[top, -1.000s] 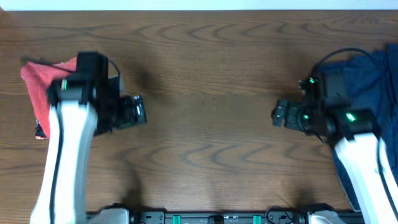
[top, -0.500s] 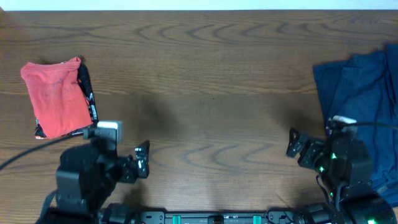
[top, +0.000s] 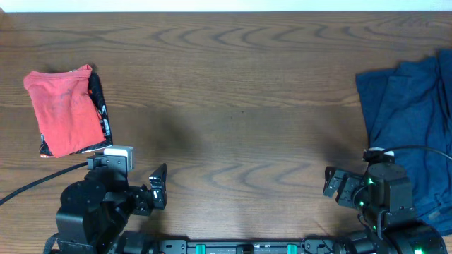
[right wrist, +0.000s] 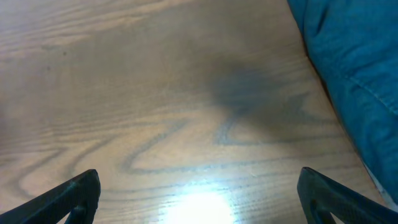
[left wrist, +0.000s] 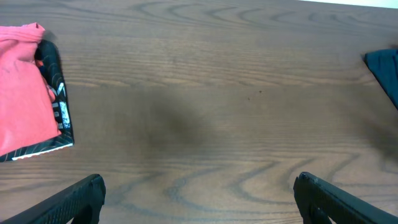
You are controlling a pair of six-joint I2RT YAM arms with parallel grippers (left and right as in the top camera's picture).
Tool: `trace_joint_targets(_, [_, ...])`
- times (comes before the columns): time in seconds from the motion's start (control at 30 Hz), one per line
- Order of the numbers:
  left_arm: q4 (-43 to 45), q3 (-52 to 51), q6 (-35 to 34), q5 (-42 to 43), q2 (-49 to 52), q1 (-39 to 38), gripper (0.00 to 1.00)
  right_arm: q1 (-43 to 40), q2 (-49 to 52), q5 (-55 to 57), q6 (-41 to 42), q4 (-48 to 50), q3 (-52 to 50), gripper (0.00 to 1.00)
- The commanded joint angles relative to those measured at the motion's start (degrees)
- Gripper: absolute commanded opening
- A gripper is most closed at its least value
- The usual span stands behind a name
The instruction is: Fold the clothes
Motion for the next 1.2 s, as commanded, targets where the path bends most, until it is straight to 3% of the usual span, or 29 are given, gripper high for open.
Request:
trace_joint_targets(0.0, [0.2,-0.3,0.5,-0.5,0.0,-0.2,0.98,0.7,-0.3,-0.2,1.0,-0.4,-0.4,0.99])
trace_joint_targets(0.27, [0.2,-0.3,0.5,-0.5,0.0,-0.2,0.98,0.2,-2.1,0.5,0.8,-0.7,-0.7,0.99])
trace_joint_targets(0.4, [0.2,-0.3,0.5,-0.5,0.0,-0.2,0.98,-2.3,-6.7,1.1,-4.5,3.2,-1.5,0.99])
trace_joint_targets(0.57, [0.2,-0.3,0.5,-0.5,0.0,-0.2,0.98,-8.0,-18.6,-6.0,-18.5,17.6,-7.7,0.99])
trace_joint_targets(0.67, [0.2,-0.3,0.5,-0.5,0.0,-0.2,0.98,-10.3,-25.4,-8.6,-22.1,25.4,-13.0,0.99])
trace_joint_targets(0.77, [0.2,-0.3,0.5,-0.5,0.0,-0.2,0.98,-11.0,-29.9,-8.8,-23.6,33.5,-18.8,0.99])
trace_joint_targets(1.17, [0.2,-0.3,0.5,-0.5,0.0,-0.2,0.98,-11.0,-29.9,-7.7,-24.2,69.5,-41.0,0.99])
